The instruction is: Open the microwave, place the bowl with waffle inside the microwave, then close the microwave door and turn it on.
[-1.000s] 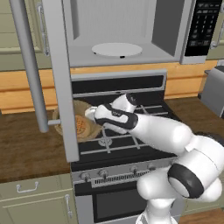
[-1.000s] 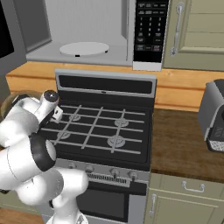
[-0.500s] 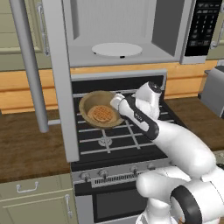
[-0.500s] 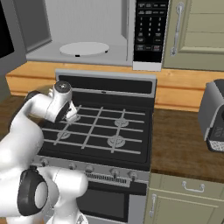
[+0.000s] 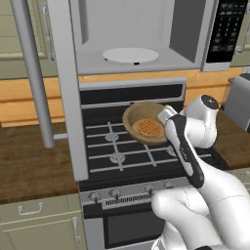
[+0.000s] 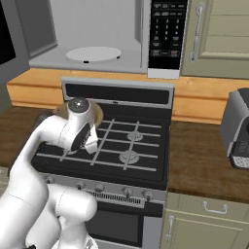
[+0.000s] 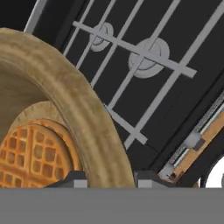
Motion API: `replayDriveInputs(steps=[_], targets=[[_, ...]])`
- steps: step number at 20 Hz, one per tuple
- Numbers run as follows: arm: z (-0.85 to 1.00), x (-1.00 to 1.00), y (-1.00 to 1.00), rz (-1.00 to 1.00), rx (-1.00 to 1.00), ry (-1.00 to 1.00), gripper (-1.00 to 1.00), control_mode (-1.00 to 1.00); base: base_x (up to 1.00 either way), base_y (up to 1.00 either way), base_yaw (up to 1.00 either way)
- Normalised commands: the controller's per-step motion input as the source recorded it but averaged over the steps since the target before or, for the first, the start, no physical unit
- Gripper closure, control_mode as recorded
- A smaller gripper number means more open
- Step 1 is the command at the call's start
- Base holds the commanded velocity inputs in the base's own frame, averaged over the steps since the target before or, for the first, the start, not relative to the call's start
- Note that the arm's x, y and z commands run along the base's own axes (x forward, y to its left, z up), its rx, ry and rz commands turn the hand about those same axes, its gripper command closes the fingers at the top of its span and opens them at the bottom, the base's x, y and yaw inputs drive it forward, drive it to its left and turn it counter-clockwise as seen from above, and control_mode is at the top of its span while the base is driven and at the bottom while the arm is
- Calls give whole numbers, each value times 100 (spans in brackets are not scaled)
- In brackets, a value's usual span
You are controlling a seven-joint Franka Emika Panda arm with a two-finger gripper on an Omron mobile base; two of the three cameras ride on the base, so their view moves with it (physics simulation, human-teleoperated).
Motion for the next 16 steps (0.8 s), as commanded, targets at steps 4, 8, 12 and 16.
replayDriveInputs(steps=[4,8,12,16], targets=[[42,-78,-71,-36,6,-1,100,-100,0,0,0],[81,-69,-18,-31,2,-6,100,-100,0,0,0],[94,-76,-4,-8,4,-10,100,-100,0,0,0],[100,-72,0,0,1,-8,100,-100,0,0,0]])
